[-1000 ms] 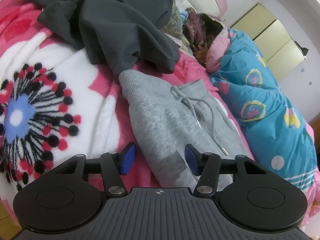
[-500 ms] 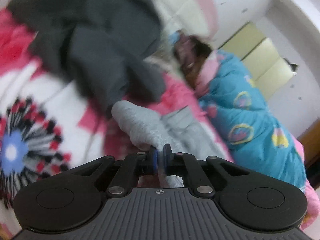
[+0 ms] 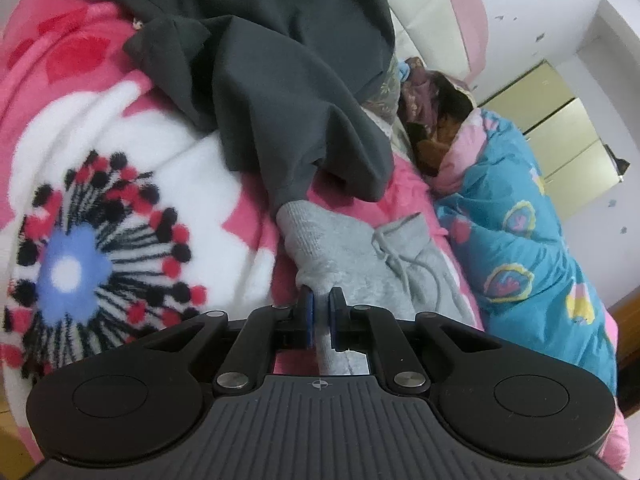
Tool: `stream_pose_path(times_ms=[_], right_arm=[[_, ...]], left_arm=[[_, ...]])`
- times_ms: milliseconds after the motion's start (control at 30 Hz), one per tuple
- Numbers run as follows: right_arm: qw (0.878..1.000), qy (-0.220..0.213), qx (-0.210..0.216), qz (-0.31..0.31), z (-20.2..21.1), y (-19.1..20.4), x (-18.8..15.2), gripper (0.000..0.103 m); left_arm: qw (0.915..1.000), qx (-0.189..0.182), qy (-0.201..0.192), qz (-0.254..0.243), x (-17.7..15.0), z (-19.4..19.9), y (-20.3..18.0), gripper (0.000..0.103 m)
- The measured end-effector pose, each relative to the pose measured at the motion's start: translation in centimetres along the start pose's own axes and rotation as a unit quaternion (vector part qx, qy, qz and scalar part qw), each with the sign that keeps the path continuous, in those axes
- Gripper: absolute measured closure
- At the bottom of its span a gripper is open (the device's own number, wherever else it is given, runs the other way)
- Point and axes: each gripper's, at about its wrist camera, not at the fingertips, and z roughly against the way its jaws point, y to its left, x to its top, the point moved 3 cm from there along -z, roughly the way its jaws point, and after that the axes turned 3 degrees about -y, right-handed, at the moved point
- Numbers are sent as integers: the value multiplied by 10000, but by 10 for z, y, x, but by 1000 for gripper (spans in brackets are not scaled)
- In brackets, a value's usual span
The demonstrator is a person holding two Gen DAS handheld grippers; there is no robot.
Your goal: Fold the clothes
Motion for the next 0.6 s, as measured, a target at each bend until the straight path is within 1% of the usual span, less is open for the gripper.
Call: stream_pose_path(times_ms=[100, 133, 167, 233, 333, 400, 533, 600], right_arm=[[9996, -38, 39, -293, 4, -6, 1, 97], [9992, -59, 55, -394, 6, -7, 2, 93], [9986, -94, 72, -515, 10, -10, 3, 85], [9974, -179, 73, -694, 17, -14, 4, 78], [9944, -378, 81, -988, 34, -21, 4, 73], [9919, -516, 70, -1162, 46, -26, 4, 70], [9837, -833, 1, -1596, 76, -37, -3, 67], [9782, -963, -59, -1838, 92, -44, -10, 66]], left_arm=[[9995, 128, -220, -176, 1, 10, -4, 95], [9989, 164, -344, -278, 2, 15, -9, 94], [9980, 188, -472, -379, 4, 21, -14, 94], [9954, 172, -745, -580, 10, 38, -26, 94], [9871, 94, -1216, -1034, 26, 75, -54, 93], [9768, 82, -1583, -1440, 40, 105, -80, 92], [9503, 286, -2228, -2157, 64, 169, -124, 84], [9363, 380, -2503, -2436, 72, 201, -143, 82]])
